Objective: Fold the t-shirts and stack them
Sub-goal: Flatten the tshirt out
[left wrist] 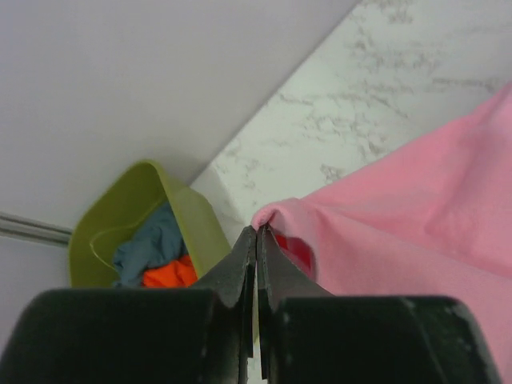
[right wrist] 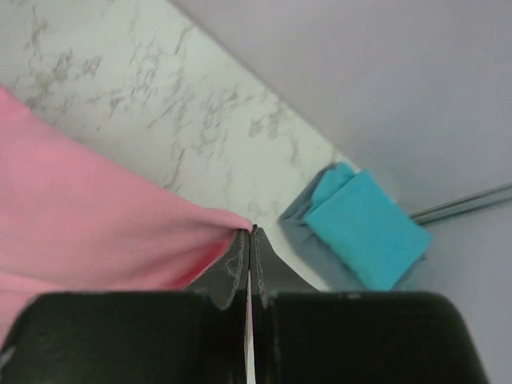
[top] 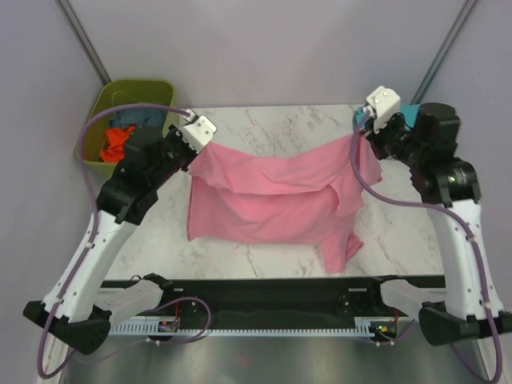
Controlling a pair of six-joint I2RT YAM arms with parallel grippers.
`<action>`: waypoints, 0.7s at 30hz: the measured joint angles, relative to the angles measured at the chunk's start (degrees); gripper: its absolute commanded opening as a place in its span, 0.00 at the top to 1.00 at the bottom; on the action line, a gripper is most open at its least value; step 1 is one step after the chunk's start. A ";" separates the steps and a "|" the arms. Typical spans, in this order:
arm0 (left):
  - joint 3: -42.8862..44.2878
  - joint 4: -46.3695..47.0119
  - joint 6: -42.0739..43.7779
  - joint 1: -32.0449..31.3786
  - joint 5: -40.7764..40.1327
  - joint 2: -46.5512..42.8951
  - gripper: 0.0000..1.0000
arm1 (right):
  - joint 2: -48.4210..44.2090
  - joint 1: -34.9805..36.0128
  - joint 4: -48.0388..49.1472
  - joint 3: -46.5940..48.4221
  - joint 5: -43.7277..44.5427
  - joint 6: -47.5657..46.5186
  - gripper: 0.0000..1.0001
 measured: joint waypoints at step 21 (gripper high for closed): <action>-16.52 17.88 -13.81 13.18 2.14 35.95 0.42 | 51.60 0.04 25.20 -5.66 -7.54 12.96 0.57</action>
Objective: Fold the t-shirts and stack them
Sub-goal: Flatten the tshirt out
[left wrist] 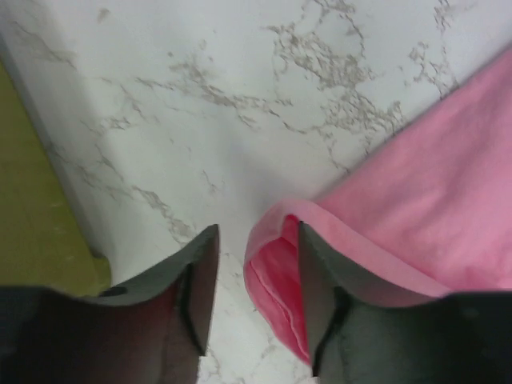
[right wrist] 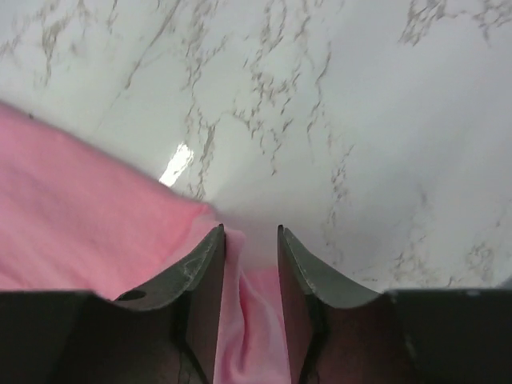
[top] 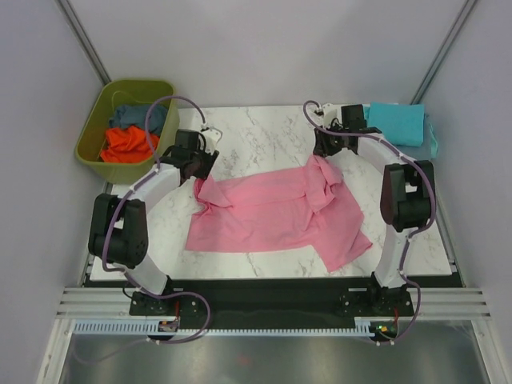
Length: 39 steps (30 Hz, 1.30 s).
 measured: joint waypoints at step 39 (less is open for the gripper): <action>6.88 -7.89 -6.34 -0.17 3.19 -5.38 0.26 | -0.79 -21.68 -30.03 -10.88 -31.17 2.54 0.61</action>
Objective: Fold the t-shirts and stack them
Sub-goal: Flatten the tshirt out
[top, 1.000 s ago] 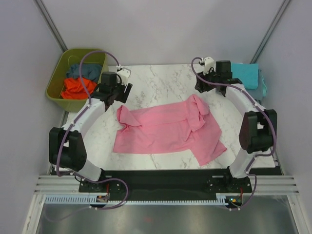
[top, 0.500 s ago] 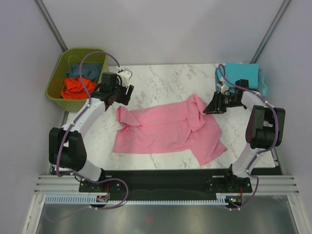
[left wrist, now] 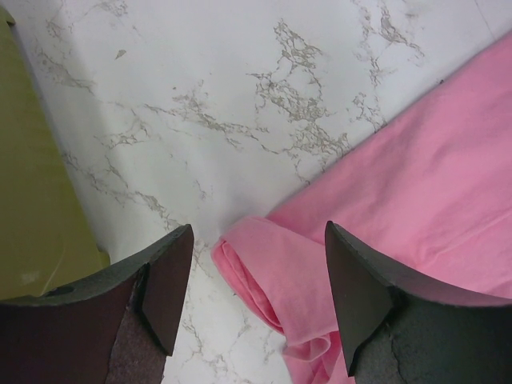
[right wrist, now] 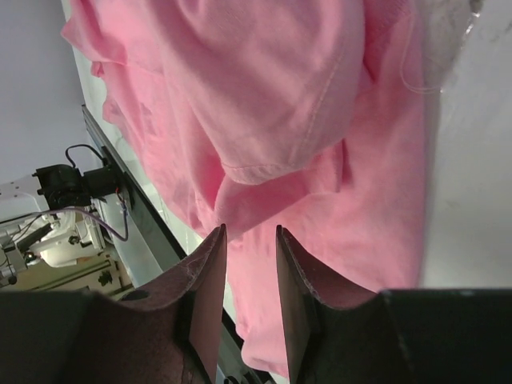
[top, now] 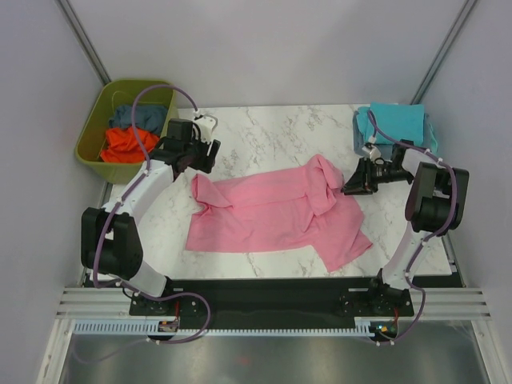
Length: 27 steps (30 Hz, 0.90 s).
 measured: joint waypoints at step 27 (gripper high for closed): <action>0.00 0.00 -0.50 -0.33 0.46 0.02 0.26 | 9.79 -0.48 3.28 4.44 3.32 -0.44 0.63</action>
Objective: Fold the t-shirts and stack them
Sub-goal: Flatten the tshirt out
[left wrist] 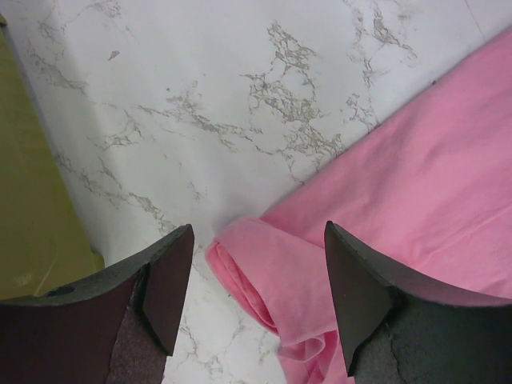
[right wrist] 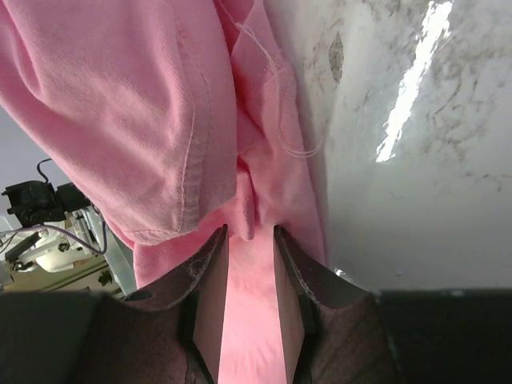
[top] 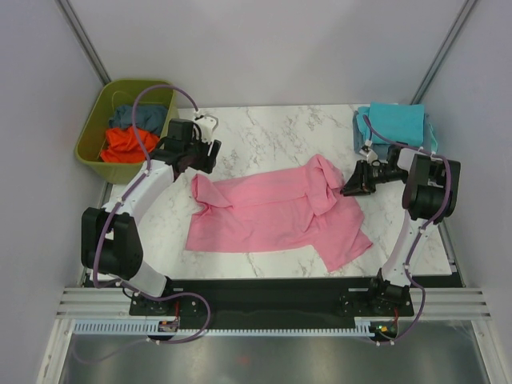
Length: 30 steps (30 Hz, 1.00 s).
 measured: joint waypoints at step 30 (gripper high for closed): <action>-0.02 0.09 -1.07 -0.33 1.09 0.72 0.26 | 0.63 0.02 -3.58 0.79 -1.27 -2.75 0.65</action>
